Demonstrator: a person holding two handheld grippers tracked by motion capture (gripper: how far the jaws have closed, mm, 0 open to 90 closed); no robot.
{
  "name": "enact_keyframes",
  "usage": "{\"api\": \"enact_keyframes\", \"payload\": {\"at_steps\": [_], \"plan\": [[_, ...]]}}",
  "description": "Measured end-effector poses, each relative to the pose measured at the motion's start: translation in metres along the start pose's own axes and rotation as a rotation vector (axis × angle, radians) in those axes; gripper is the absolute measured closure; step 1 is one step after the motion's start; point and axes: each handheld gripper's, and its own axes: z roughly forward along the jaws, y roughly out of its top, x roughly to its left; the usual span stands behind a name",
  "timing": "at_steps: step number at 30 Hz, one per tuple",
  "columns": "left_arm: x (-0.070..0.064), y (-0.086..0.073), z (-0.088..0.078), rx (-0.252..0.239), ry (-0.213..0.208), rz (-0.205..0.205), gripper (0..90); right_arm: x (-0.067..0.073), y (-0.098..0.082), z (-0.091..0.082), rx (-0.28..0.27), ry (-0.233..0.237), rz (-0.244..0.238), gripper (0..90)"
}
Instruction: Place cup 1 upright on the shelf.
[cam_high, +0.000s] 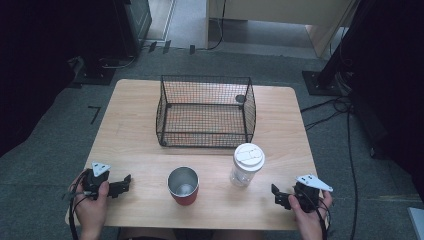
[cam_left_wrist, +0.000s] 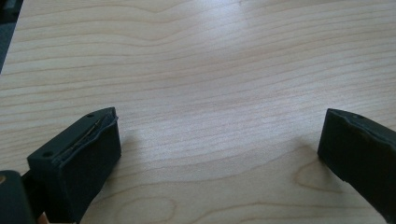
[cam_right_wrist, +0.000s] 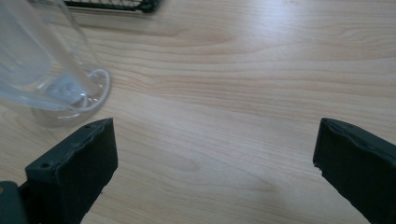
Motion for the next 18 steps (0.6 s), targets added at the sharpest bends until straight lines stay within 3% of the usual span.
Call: {"api": "enact_keyframes", "payload": {"at_steps": [8, 18], "plan": [[0.000, 0.000, 0.000, -0.001, -0.001, 0.000, 0.0, 0.019, 0.007, -0.006, -0.032, 0.050, -0.025, 0.0], [0.000, 0.000, 0.000, -0.001, -0.002, -0.001, 0.0, 0.044, 0.015, -0.001, -0.056, 0.097, -0.081, 0.0]]}}
